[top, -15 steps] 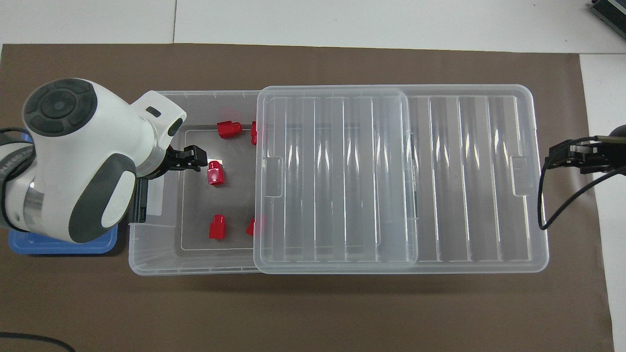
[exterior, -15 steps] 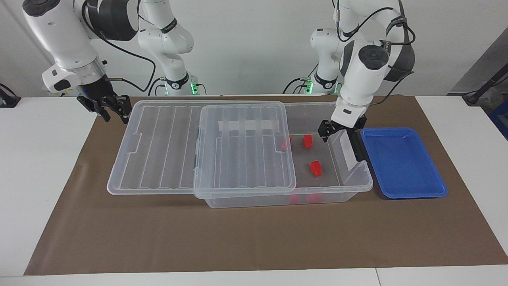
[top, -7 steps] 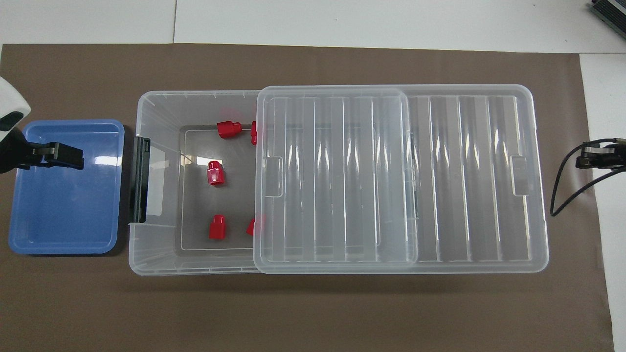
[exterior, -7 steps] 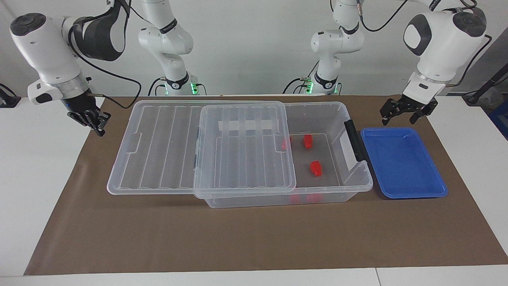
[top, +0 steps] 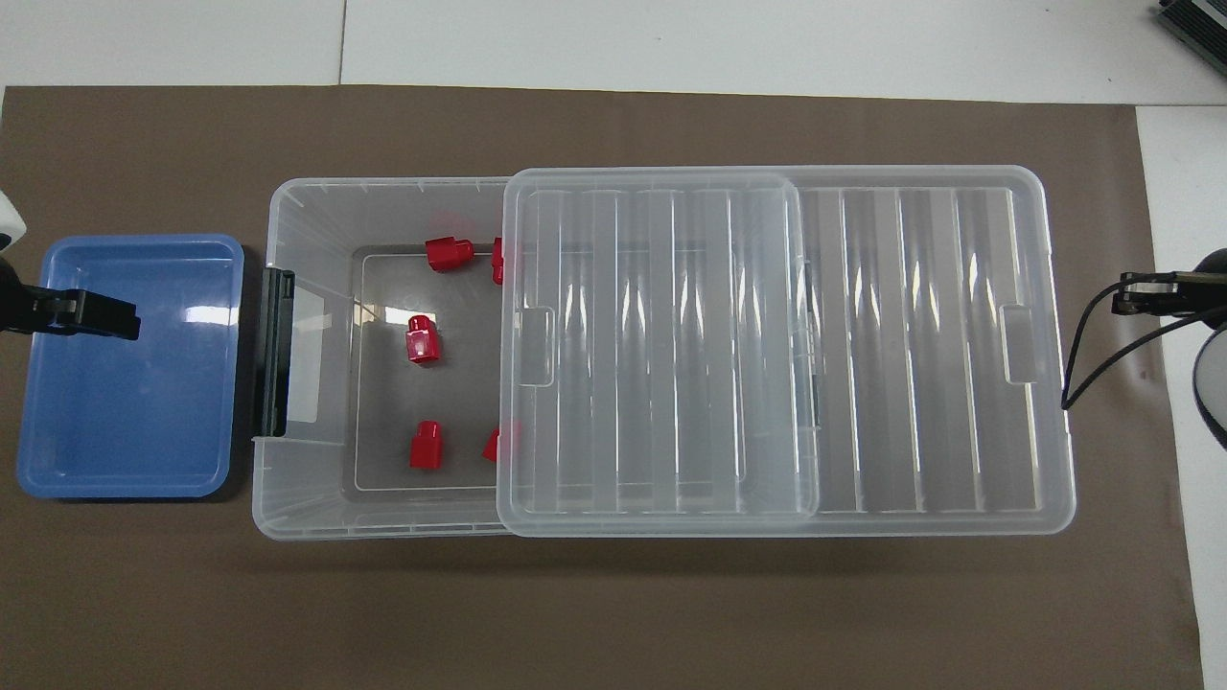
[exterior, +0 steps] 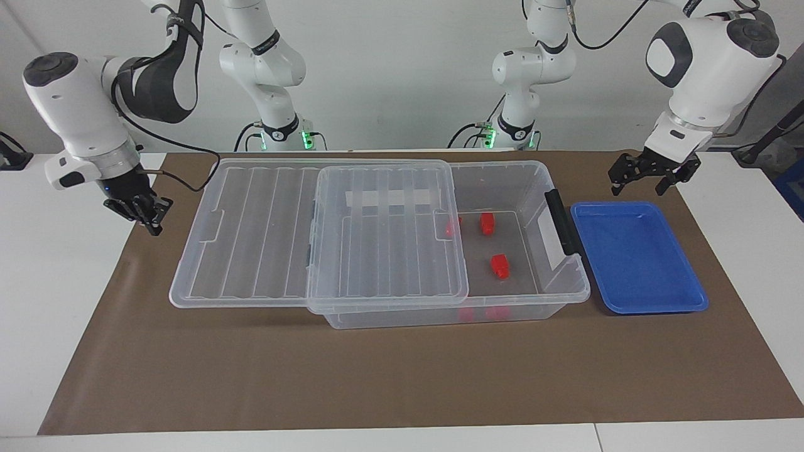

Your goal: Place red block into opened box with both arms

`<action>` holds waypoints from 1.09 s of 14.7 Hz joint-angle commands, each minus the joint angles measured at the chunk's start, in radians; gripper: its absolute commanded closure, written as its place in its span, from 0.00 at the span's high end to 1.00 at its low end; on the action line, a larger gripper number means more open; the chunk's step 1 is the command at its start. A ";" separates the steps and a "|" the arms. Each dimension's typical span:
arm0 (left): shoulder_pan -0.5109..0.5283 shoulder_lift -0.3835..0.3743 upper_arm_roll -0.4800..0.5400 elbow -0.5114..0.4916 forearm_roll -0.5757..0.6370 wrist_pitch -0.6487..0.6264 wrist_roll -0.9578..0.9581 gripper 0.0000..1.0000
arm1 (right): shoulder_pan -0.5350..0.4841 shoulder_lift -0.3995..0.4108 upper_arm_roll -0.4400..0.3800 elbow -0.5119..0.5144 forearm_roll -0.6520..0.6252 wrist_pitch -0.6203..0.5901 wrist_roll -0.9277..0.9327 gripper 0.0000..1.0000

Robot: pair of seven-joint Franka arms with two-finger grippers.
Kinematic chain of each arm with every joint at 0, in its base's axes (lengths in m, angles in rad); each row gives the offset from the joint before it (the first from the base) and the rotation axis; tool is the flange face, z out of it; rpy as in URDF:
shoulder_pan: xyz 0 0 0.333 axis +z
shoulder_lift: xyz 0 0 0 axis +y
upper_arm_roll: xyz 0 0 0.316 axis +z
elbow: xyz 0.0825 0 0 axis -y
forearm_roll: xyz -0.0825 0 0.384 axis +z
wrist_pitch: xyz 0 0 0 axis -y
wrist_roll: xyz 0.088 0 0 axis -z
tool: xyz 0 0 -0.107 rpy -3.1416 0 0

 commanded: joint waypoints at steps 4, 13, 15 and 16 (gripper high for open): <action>-0.042 -0.005 0.007 0.091 -0.083 -0.146 -0.003 1.00 | 0.015 -0.008 0.013 -0.043 0.000 0.027 -0.005 0.00; -0.326 0.065 0.239 0.138 -0.079 -0.191 -0.043 1.00 | 0.061 -0.022 0.024 -0.076 0.001 -0.023 0.007 0.00; -0.338 0.062 0.204 0.167 -0.068 -0.203 -0.051 1.00 | 0.092 -0.023 0.024 -0.074 0.004 -0.040 0.010 0.00; -0.331 0.056 0.181 0.167 -0.065 -0.193 -0.057 1.00 | 0.110 -0.025 0.024 -0.074 0.006 -0.045 0.013 0.00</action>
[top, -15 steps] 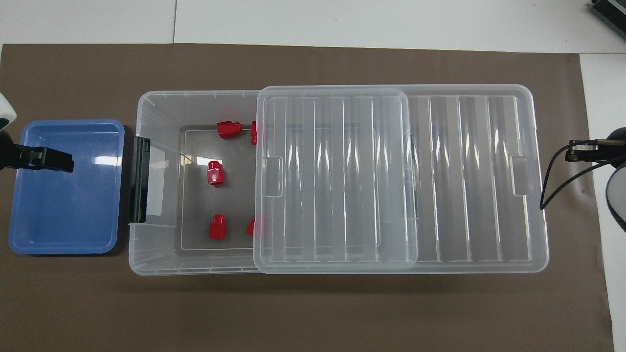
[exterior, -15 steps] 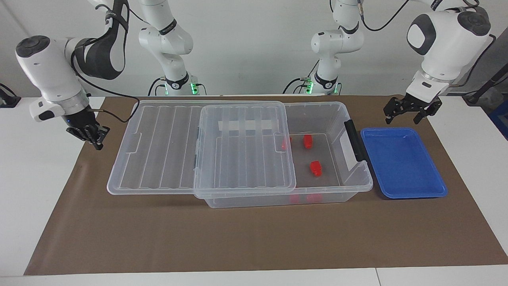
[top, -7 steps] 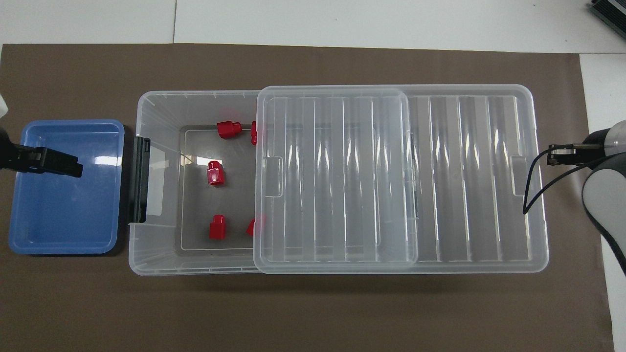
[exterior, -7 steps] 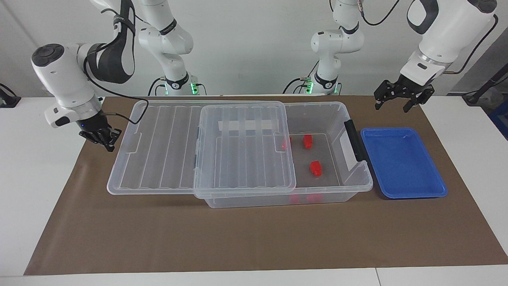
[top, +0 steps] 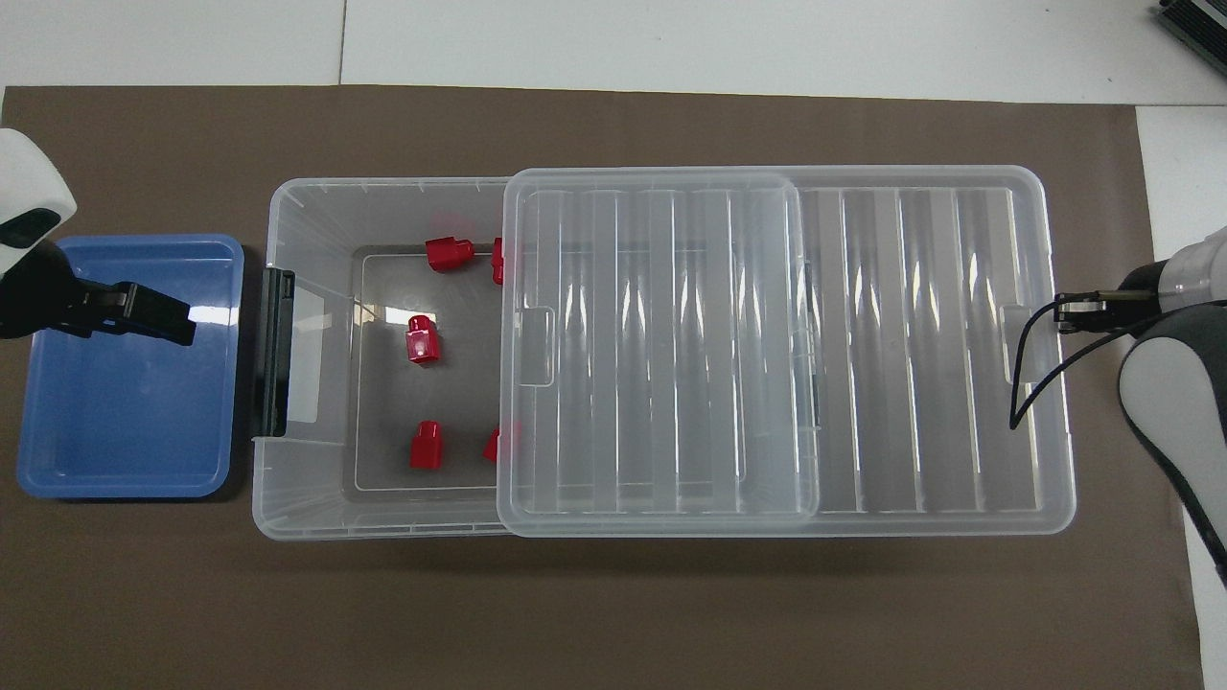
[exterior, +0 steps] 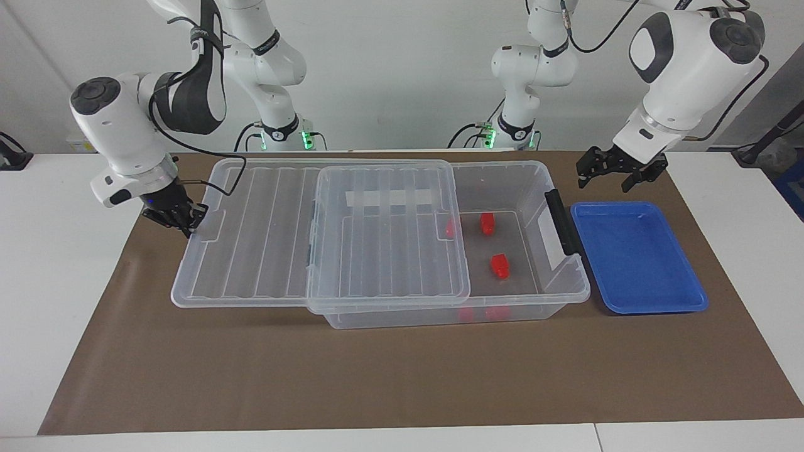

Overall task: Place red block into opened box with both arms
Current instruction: 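Slide the clear lid back over the box with the right gripper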

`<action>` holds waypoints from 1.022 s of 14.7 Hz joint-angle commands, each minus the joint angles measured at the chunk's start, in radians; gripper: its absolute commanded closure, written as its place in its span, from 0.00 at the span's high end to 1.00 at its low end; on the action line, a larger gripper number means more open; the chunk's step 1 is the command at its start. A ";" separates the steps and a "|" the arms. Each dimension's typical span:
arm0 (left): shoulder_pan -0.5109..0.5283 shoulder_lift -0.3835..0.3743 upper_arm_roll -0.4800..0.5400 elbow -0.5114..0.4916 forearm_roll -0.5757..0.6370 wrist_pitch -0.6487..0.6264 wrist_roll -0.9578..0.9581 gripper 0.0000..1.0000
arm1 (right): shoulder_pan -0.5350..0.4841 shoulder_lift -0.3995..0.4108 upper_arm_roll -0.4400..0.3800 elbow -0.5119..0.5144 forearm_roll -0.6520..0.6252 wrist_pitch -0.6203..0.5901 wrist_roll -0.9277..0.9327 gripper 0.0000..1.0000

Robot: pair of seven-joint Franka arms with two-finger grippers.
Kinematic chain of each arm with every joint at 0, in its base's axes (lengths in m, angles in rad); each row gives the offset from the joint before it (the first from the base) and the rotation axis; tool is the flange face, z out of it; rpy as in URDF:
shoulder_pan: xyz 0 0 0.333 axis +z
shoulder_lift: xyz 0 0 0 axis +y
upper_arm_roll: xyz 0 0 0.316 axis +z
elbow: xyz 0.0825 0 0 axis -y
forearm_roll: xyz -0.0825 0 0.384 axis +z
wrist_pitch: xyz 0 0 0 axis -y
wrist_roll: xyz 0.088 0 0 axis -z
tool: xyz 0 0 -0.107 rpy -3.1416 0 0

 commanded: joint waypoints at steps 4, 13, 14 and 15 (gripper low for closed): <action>-0.004 -0.018 -0.032 0.023 0.023 -0.007 -0.057 1.00 | 0.087 -0.034 0.005 -0.023 0.006 -0.050 0.019 0.00; 0.013 -0.052 -0.035 0.015 0.023 -0.002 -0.117 1.00 | 0.248 -0.049 0.005 -0.043 0.007 -0.055 0.210 0.00; 0.013 -0.052 -0.037 0.012 0.023 -0.002 -0.115 1.00 | 0.266 -0.050 0.005 -0.045 0.007 -0.053 0.235 0.00; 0.008 -0.052 -0.037 0.014 0.021 -0.002 -0.115 1.00 | 0.282 -0.050 0.005 -0.045 0.007 -0.051 0.258 0.00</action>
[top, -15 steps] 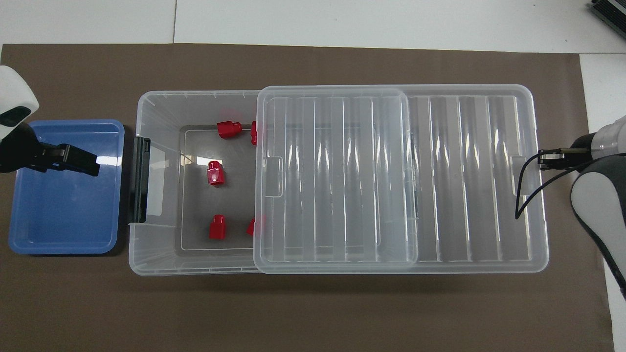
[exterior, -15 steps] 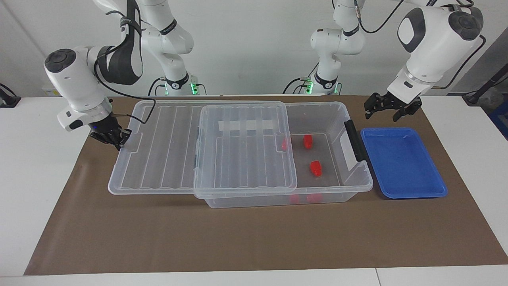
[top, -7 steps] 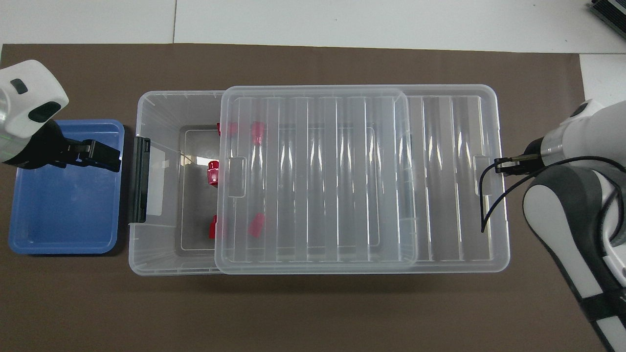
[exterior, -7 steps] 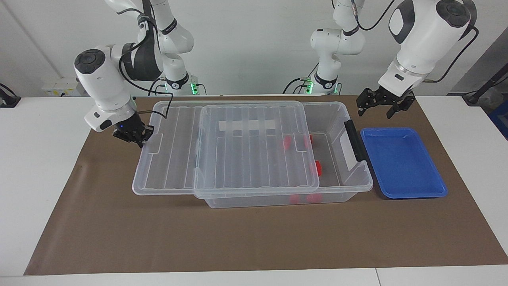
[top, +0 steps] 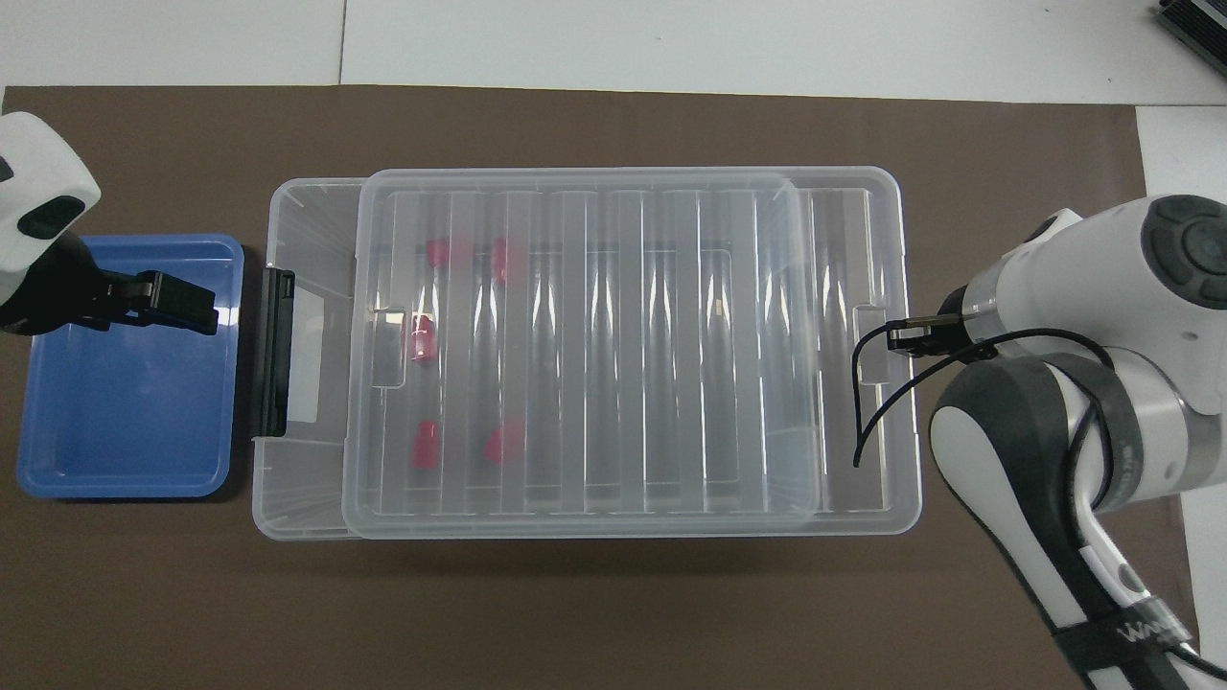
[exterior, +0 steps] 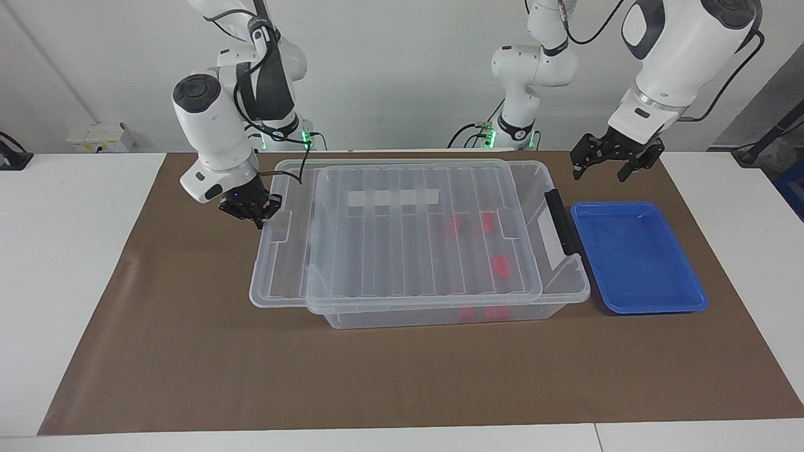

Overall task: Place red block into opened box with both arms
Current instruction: 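Slide the clear lid back over the box with the right gripper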

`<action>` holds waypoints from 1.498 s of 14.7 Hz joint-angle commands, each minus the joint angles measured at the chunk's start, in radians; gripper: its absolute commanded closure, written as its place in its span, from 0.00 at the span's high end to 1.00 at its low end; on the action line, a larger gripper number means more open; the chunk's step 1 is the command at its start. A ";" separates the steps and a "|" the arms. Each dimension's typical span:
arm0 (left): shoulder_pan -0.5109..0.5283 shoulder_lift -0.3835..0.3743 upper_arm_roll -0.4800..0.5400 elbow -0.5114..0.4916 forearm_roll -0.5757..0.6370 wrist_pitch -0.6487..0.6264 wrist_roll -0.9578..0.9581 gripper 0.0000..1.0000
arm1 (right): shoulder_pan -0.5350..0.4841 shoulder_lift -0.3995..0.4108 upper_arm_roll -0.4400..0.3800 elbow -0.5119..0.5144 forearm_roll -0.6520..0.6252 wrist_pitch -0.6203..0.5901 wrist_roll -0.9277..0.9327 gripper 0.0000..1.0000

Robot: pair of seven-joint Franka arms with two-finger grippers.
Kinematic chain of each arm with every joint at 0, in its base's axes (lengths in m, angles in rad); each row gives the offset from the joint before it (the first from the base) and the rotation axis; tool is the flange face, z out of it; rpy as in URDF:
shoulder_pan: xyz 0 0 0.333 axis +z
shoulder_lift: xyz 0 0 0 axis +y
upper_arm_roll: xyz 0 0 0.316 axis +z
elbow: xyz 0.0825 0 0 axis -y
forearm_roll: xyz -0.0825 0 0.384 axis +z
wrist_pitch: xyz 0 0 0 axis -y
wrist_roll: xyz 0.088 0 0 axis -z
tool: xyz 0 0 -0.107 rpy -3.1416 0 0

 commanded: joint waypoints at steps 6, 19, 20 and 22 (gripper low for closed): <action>-0.008 -0.026 -0.007 -0.026 0.014 -0.012 -0.014 1.00 | 0.082 -0.035 -0.001 -0.038 0.082 0.003 0.105 0.00; 0.031 -0.026 0.005 -0.026 0.014 -0.008 -0.020 1.00 | 0.095 -0.039 -0.003 -0.023 0.083 -0.007 0.120 0.00; 0.032 -0.026 0.005 -0.026 0.014 -0.008 -0.020 1.00 | 0.090 -0.051 -0.007 -0.023 0.083 -0.008 0.118 0.00; 0.034 -0.026 0.005 -0.026 0.014 -0.008 -0.020 1.00 | 0.059 -0.070 -0.015 -0.023 0.083 -0.023 0.111 0.00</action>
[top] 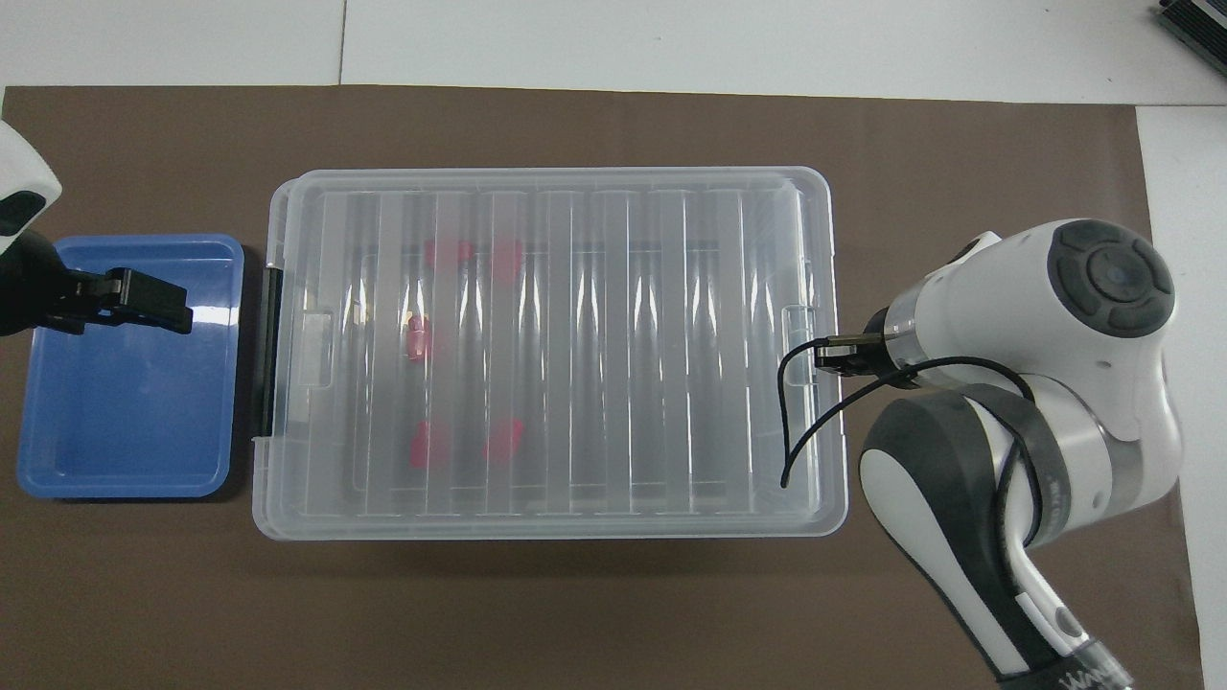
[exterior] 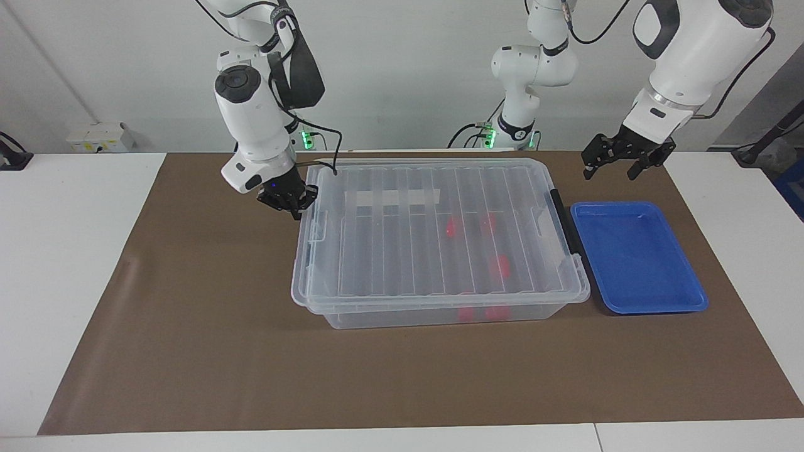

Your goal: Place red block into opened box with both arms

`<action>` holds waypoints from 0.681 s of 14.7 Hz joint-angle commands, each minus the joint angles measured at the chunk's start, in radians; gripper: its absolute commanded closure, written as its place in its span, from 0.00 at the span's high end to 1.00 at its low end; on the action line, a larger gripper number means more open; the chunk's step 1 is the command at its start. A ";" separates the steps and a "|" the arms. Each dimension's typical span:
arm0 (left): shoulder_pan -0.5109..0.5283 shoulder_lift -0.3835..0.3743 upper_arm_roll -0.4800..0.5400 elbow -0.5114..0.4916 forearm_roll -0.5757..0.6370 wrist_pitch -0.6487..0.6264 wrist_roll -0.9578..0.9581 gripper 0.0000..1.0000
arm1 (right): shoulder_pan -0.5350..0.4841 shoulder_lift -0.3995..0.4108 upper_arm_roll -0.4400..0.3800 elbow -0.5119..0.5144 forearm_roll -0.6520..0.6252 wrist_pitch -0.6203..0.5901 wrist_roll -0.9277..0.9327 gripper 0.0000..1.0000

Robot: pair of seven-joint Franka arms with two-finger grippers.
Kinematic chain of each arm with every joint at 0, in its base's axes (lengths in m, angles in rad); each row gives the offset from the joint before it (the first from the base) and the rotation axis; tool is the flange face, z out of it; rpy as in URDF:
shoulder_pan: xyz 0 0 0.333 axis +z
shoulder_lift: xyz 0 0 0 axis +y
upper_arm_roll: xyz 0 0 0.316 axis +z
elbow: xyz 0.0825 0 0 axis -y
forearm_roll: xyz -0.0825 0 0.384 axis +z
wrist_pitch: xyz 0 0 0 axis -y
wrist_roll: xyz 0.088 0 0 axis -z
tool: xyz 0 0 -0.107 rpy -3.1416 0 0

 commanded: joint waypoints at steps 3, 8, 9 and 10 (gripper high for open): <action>0.006 -0.025 -0.006 -0.024 0.014 -0.004 -0.012 1.00 | -0.106 -0.069 -0.002 -0.012 0.017 -0.032 0.003 0.00; 0.006 -0.024 -0.006 -0.024 0.014 -0.004 -0.012 1.00 | -0.174 -0.082 -0.007 0.036 -0.002 -0.040 0.007 1.00; 0.006 -0.025 -0.006 -0.024 0.014 -0.004 -0.012 1.00 | -0.182 -0.080 -0.007 0.060 -0.003 -0.062 0.009 1.00; 0.006 -0.024 -0.006 -0.024 0.016 -0.004 -0.012 1.00 | -0.186 -0.077 -0.007 0.086 -0.003 -0.085 0.009 1.00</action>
